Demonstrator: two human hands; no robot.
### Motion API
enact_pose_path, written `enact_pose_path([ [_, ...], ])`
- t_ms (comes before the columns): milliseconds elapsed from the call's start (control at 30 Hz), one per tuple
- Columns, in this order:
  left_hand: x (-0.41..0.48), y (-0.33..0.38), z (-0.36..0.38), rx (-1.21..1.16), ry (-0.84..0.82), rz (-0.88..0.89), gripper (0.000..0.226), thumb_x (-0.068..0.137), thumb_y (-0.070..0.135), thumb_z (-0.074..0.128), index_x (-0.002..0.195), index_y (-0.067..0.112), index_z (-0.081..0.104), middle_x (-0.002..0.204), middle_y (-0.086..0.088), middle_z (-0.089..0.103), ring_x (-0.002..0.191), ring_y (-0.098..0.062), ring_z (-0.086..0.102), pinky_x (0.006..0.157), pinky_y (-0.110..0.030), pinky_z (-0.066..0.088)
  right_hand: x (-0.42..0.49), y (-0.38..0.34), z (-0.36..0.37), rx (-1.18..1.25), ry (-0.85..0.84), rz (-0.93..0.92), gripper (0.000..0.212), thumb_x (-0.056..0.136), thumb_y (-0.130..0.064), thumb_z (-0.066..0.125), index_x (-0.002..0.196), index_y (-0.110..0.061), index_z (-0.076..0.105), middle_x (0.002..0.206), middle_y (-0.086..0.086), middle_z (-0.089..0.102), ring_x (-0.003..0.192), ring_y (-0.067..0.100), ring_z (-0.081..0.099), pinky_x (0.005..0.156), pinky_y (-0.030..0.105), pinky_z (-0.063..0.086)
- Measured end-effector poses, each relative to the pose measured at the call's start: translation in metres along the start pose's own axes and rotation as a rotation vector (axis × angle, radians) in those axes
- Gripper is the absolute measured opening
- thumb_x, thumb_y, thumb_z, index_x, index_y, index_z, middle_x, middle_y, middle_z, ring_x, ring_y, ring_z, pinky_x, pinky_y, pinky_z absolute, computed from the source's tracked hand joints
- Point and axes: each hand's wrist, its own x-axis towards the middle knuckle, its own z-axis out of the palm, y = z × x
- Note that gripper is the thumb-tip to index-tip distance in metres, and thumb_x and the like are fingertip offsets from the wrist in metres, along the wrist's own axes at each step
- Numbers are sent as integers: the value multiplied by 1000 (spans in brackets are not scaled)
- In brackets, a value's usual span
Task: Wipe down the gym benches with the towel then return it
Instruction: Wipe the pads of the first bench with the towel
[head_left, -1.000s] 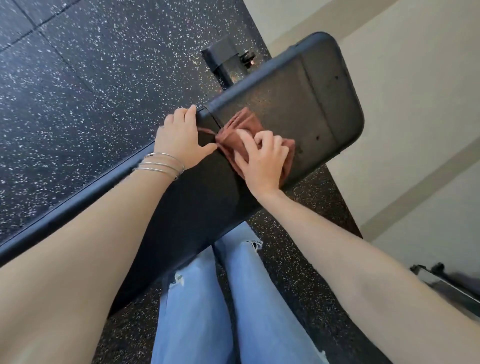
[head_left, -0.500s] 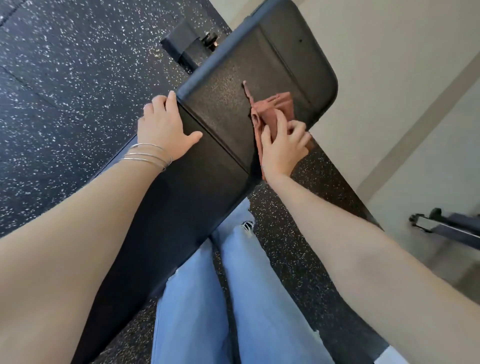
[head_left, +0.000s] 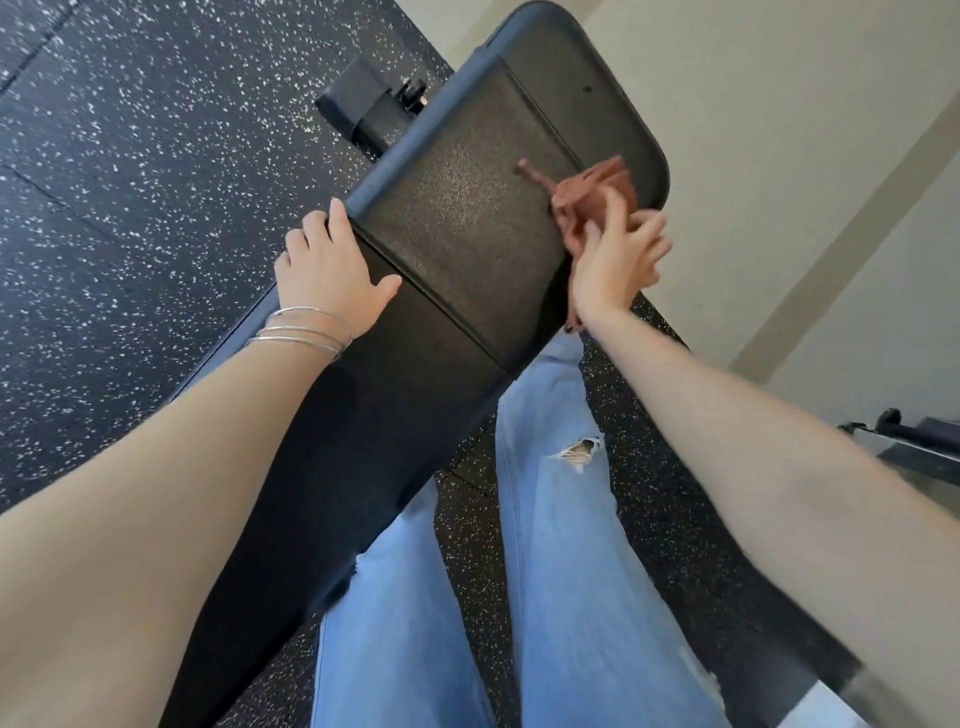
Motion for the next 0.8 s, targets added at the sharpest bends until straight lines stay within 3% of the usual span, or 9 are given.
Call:
enact_pose_path([
  [100, 3, 3, 2, -4, 17, -26, 88, 86, 44, 61, 148, 3, 15, 145, -22, 32, 130, -42, 35, 105, -52, 32, 27, -17, 2, -84, 3, 95, 35, 95, -32, 50, 130, -37, 47, 124, 9, 42, 111, 30, 38, 87, 45, 38],
  [333, 11, 24, 7, -19, 79, -107, 83, 87, 44, 58, 146, -1, 21, 146, -22, 34, 133, -40, 34, 111, -54, 25, -5, -16, 9, -128, -82, -601, 41, 85, -26, 63, 123, -34, 53, 109, 13, 53, 96, 35, 49, 69, 46, 40],
  [433, 21, 34, 6, -23, 94, -97, 81, 88, 44, 55, 146, 0, 20, 147, -21, 33, 135, -39, 32, 114, -53, 22, 32, -35, 5, -149, -64, -709, 39, 85, -26, 61, 123, -34, 52, 109, 13, 53, 96, 34, 50, 71, 46, 40],
  [667, 41, 69, 4, -84, 85, -196, 82, 89, 48, 51, 149, 5, 15, 150, -17, 28, 138, -37, 26, 114, -58, 16, 124, -133, -9, -294, -220, -872, 36, 97, -40, 39, 132, -34, 42, 134, 12, 40, 126, 34, 33, 95, 52, 31],
  [800, 49, 85, 3, -89, 100, -227, 81, 89, 48, 50, 149, 7, 15, 151, -15, 27, 139, -36, 24, 114, -61, 13, 157, -120, -10, -282, -243, -993, 37, 93, -47, 41, 128, -35, 47, 124, 10, 46, 118, 32, 39, 88, 46, 34],
])
